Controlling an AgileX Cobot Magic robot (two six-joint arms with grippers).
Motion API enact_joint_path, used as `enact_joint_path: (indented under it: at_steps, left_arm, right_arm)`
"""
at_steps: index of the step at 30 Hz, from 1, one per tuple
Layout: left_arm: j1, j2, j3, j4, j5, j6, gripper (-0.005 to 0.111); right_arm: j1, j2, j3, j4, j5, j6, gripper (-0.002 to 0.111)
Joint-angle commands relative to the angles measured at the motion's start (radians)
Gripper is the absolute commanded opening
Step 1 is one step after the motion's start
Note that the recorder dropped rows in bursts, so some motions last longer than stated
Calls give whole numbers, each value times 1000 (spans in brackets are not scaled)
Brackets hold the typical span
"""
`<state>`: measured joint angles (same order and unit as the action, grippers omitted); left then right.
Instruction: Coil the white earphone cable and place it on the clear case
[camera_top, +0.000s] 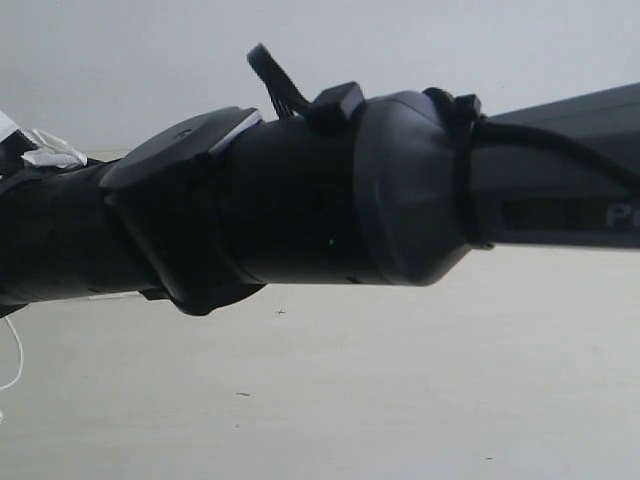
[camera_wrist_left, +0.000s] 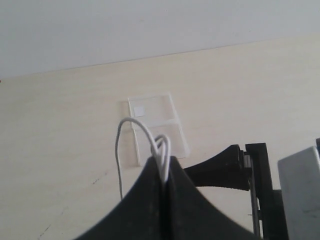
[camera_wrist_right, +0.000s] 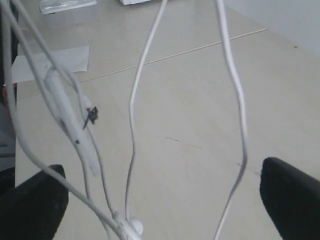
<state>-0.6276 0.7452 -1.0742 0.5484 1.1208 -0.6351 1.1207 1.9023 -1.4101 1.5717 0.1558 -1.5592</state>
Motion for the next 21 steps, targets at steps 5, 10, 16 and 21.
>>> enact_joint_path:
  at_steps: [5, 10, 16, 21]
  left_arm:
    - [2, 0, 3, -4, -17, 4, 0]
    - [2, 0, 3, -10, -21, 4, 0]
    - [2, 0, 3, -59, -50, 2, 0]
    - [2, 0, 3, -65, -54, 4, 0]
  right_arm:
    - [2, -2, -5, 30, 27, -12, 104]
    - [2, -2, -5, 30, 6, -12, 104]
    - [2, 4, -34, 48, 6, -12, 104]
    - [2, 22, -84, 48, 20, -10, 104]
